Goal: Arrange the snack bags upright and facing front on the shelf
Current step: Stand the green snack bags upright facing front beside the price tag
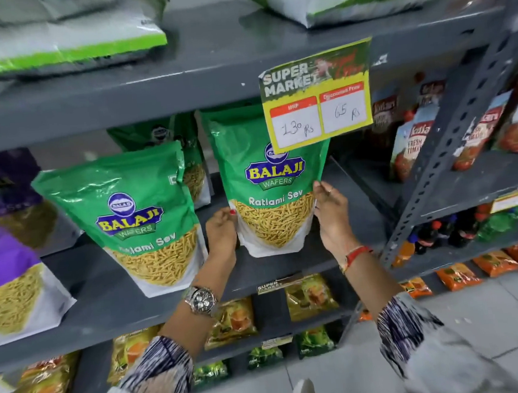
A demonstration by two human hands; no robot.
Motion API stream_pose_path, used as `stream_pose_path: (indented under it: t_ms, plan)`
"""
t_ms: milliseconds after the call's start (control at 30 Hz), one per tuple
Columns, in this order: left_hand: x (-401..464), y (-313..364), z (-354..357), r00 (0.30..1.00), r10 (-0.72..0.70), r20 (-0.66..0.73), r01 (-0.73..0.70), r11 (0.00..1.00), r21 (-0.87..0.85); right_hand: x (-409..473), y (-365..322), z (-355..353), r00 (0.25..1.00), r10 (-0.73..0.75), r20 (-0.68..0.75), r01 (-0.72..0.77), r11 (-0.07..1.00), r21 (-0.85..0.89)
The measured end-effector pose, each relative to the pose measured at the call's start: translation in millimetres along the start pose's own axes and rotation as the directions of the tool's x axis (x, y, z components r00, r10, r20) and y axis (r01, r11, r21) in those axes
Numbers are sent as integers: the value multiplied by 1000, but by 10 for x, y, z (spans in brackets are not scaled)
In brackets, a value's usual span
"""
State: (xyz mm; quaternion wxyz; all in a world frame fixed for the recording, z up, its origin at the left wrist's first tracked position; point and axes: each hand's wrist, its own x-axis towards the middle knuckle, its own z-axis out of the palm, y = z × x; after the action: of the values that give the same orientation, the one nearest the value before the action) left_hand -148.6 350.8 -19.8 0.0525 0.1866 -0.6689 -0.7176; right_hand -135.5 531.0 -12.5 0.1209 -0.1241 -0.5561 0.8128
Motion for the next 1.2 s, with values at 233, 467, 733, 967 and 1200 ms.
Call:
stream_pose_path:
  t_ms: [233, 467, 733, 967, 1200]
  plan:
    - [70, -160, -6, 1000, 6, 22, -5, 997, -80, 156, 150, -42, 995, 64, 76, -57, 994, -97]
    - [-79, -66, 60, 945, 38, 326, 39, 973, -227, 59, 257, 4, 966, 204, 159, -171, 965, -199]
    - [-103, -218, -102, 929, 51, 368, 19, 983, -184, -108, 272, 31, 945, 193, 263, -155, 975, -158]
    - [-132, -221, -202, 928, 24, 371, 48, 982, -183, -181, 329, 53, 943, 179, 280, -148, 980, -130]
    - [-174, -218, -221, 934, 36, 356, 39, 979, -202, -194, 374, 66, 946, 169, 278, -133, 981, -144]
